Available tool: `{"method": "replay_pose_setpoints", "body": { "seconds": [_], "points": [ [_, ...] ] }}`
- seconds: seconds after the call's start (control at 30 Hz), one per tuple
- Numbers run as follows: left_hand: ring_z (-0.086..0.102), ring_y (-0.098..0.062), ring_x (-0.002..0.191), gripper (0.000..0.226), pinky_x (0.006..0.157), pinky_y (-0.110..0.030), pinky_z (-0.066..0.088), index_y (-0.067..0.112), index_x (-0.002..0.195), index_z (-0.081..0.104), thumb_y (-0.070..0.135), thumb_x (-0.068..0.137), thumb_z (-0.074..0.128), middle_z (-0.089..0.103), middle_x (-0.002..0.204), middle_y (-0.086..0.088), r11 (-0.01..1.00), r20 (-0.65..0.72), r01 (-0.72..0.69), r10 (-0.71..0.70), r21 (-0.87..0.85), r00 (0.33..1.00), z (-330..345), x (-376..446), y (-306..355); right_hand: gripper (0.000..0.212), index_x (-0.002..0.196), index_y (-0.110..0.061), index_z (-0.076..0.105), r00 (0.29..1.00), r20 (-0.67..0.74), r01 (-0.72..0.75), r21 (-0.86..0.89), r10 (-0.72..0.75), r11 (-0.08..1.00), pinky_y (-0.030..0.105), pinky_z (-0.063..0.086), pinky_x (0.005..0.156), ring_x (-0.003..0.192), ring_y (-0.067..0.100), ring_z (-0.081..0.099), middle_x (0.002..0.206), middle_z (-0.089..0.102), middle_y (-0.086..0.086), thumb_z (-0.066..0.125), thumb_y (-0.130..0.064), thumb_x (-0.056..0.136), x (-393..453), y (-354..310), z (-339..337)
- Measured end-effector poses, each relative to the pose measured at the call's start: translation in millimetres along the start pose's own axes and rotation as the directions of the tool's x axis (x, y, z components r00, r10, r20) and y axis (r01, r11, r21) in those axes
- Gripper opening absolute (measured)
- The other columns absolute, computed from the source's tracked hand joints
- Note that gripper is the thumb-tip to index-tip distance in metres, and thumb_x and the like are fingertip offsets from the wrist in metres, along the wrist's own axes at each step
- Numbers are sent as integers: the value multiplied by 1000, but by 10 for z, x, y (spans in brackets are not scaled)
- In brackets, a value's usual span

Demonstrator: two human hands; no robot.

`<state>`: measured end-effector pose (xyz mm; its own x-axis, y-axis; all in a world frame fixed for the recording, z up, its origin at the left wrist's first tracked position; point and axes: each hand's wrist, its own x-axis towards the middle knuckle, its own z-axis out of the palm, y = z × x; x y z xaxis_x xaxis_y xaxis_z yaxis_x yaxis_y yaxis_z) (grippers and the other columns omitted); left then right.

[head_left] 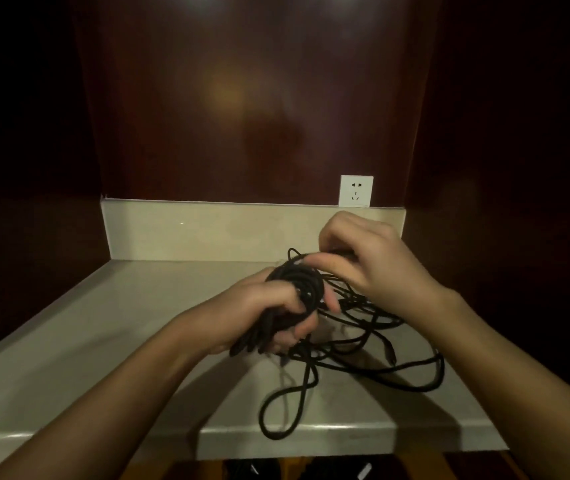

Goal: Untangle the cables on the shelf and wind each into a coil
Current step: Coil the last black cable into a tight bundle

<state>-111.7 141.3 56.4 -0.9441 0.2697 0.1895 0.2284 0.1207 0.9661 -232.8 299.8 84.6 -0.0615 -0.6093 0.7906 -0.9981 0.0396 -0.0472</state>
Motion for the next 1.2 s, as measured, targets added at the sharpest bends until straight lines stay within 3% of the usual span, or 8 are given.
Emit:
{"method": "replay_pose_setpoints", "body": {
  "seconds": [0.23, 0.3, 0.43, 0.63, 0.77, 0.83, 1.1, 1.2],
  "points": [
    [63, -24, 68, 37, 62, -28, 54, -5, 97, 69, 19, 80, 46, 68, 80, -20, 958, -528, -153, 3, -241, 849, 26, 239, -89, 27, 119, -14, 57, 971, -160, -224, -357, 177, 907, 41, 51, 54, 65, 30, 60, 103, 55, 8, 56, -5, 93, -203, 14, 470],
    [69, -27, 87, 36, 82, -31, 57, -7, 103, 69, 12, 92, 40, 72, 96, -22, 901, -614, -228, -52, -369, 787, 18, 284, -68, 32, 127, -21, 53, 868, -229, -438, 59, 440, 897, 33, 52, 60, 70, 17, 61, 106, 56, 1, 49, -5, 99, -215, -47, 549],
    [67, -32, 114, 44, 101, -40, 50, -7, 119, 63, 16, 93, 37, 71, 117, -23, 689, -572, -321, -165, -649, 803, 71, 301, 22, 20, 122, -15, 54, 614, -65, -330, 884, 786, 331, 18, 33, 39, 46, 5, 41, 80, 55, 3, 49, -13, 103, -127, -318, 623],
    [63, -36, 121, 45, 117, -38, 36, 10, 133, 61, 25, 96, 40, 69, 121, -23, 495, -572, -455, -109, -740, 813, 55, 207, 163, 28, 125, -25, 60, 798, -272, -388, 451, 538, 804, 36, 41, 46, 51, 10, 47, 60, 50, -4, 39, -30, 107, -292, -234, 822],
    [71, -37, 104, 38, 106, -47, 45, 15, 123, 68, 26, 97, 41, 74, 100, -12, 384, -648, -569, -110, -727, 754, 47, 279, 140, 50, 149, -38, 36, 859, -126, -484, 118, 496, 867, 45, 46, 50, 52, 21, 54, 59, 55, 3, 23, -48, 101, -400, -303, 927],
    [71, -30, 79, 31, 95, -45, 52, 11, 110, 68, 24, 95, 44, 65, 79, -10, 359, -725, -649, -133, -671, 676, 11, 339, 151, 42, 145, -32, 44, 838, -70, -485, 357, 541, 798, 34, 42, 48, 49, 14, 51, 57, 54, 3, 32, -37, 105, -405, -465, 945],
    [37, -14, 51, 21, 47, -21, 29, 16, 98, 58, 26, 99, 40, 43, 71, -4, 534, -928, -784, -6, -318, 372, -195, 507, 308, 14, 106, -4, 66, 685, 444, -527, 850, 577, -28, 25, 44, 62, 62, 12, 46, 67, 48, 3, 57, -11, 96, -407, -506, 780],
    [41, -16, 58, 17, 49, -25, 34, 13, 99, 59, 19, 98, 43, 46, 72, -5, 651, -970, -758, 163, -34, 183, -185, 578, 319, 18, 113, -6, 63, 710, 434, -594, 792, 555, 141, 25, 44, 60, 60, 11, 45, 63, 46, -1, 50, -12, 101, -377, -465, 685]
  ]
}}
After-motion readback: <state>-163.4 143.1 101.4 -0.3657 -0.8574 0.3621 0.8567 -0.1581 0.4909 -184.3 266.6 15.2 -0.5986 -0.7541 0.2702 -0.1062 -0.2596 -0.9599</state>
